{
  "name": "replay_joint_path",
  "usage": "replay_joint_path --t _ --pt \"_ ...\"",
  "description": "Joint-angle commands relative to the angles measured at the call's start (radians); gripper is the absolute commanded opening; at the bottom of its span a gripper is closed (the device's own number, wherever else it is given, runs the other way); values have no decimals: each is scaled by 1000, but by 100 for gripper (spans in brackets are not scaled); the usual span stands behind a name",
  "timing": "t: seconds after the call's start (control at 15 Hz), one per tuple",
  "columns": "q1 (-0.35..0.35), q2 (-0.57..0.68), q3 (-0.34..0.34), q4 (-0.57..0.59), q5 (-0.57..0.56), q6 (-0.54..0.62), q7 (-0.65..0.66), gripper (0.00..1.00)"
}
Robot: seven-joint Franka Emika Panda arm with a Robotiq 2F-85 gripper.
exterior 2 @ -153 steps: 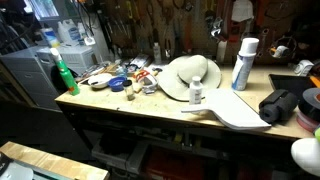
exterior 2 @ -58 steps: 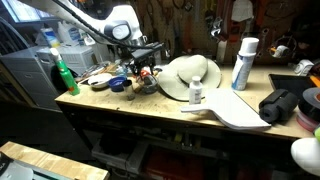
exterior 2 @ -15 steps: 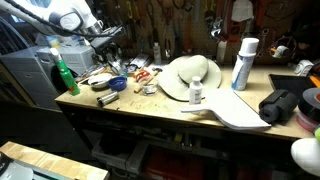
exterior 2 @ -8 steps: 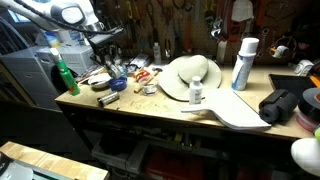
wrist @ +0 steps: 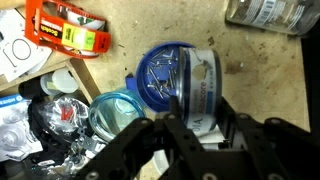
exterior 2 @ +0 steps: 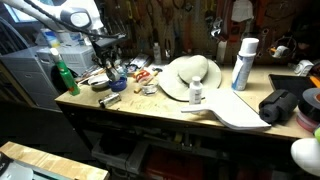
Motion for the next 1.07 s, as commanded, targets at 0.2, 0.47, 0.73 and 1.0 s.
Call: replay_joint_path --t 0.2,0.47,0.73,1.0 --pt "0 96 18 55 -3 33 27 14" --pt "-3 130 24 76 -18 36 43 64" --pt "-9 144 25 90 -21 23 54 87" --pt "-40 106 -5 90 -25 42 112 100"
